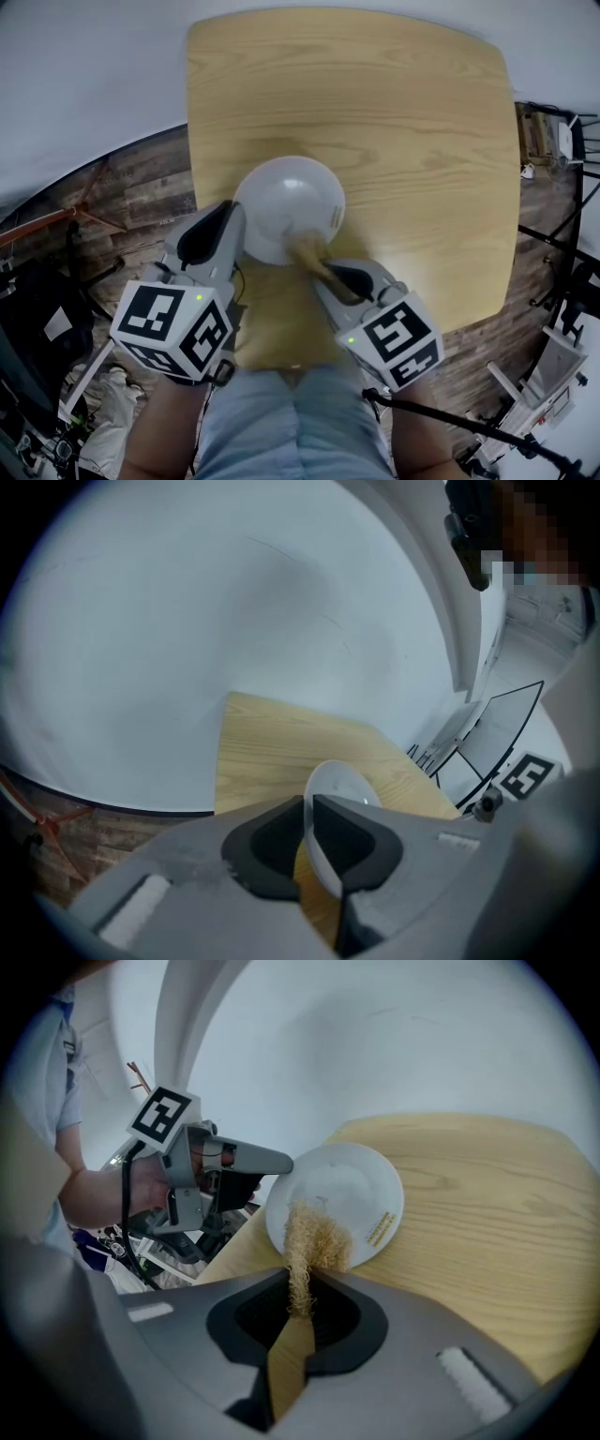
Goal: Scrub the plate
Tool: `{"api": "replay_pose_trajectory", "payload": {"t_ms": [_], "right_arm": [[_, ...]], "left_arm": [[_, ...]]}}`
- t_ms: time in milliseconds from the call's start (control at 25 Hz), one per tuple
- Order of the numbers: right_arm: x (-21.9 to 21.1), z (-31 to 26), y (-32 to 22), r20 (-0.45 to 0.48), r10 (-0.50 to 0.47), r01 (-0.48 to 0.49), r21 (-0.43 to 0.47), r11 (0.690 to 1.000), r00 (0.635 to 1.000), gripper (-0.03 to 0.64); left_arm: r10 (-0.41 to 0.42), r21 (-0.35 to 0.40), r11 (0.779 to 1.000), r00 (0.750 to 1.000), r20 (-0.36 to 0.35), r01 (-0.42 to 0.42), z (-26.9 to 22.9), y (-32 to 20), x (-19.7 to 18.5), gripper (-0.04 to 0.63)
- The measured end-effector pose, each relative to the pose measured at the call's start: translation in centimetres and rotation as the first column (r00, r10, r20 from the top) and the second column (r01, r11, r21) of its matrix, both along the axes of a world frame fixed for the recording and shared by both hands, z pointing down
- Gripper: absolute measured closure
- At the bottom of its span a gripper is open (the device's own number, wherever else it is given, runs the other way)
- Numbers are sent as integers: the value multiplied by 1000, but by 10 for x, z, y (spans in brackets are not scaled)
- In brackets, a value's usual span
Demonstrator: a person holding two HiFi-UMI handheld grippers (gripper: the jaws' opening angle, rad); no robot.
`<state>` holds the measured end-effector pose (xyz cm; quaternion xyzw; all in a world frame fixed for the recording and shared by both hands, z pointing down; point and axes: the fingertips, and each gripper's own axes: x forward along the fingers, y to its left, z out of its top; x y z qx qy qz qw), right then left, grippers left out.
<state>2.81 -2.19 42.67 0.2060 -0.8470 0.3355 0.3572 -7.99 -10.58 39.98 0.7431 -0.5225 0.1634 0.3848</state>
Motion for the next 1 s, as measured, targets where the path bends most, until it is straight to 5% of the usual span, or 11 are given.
{"api": "replay_pose_trajectory", "payload": {"t_ms": [200,520,1000], "right_arm": [[18,-2,-12,-62,56,-53,47,997,997,577],[-3,-32,-56,5,27,-28,148,989,1000,577],[4,-13,-90,-29,39,-35,145,989,999,577]], "left_arm": [[8,12,1000,1000,9,-8,-3,0,2,540],[60,13,998,998,21,-61,-5,2,14,541],[81,24,996,997,11,-82,-10,-1,20,540]]}}
